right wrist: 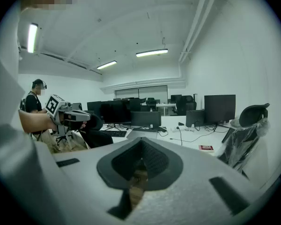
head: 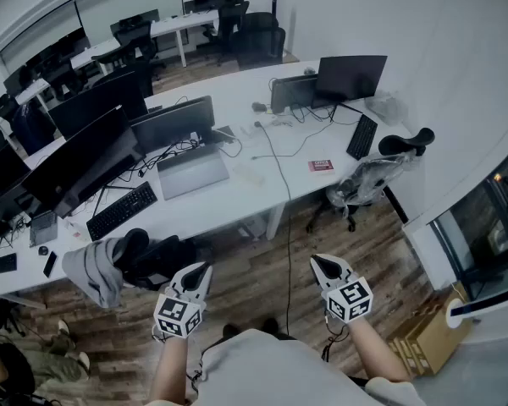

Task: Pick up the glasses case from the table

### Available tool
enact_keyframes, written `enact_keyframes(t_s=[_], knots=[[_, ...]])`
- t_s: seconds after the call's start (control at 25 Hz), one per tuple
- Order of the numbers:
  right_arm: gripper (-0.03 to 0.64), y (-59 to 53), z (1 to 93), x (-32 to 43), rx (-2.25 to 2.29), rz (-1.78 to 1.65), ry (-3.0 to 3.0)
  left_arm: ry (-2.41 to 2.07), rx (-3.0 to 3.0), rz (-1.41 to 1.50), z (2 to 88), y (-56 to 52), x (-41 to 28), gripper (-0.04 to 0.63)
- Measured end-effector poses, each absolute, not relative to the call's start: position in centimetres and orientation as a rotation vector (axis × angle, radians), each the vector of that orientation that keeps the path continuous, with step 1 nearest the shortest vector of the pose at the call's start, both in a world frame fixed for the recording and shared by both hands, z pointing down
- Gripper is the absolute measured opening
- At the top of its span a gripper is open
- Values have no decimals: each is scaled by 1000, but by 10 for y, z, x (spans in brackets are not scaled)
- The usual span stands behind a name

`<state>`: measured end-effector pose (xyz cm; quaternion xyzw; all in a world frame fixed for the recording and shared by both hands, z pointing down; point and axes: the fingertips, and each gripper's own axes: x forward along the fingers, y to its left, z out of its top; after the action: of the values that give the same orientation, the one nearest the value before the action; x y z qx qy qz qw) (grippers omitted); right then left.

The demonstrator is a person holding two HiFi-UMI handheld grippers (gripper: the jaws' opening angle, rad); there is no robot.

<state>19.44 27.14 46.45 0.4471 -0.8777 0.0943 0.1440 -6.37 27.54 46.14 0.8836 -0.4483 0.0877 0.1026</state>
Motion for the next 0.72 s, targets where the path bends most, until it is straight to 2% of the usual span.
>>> enact_keyframes(t_s=[0.72], knots=[[0,260,474,212,1292,322,-2542,-1344,2587,287,468,270,-47,14]])
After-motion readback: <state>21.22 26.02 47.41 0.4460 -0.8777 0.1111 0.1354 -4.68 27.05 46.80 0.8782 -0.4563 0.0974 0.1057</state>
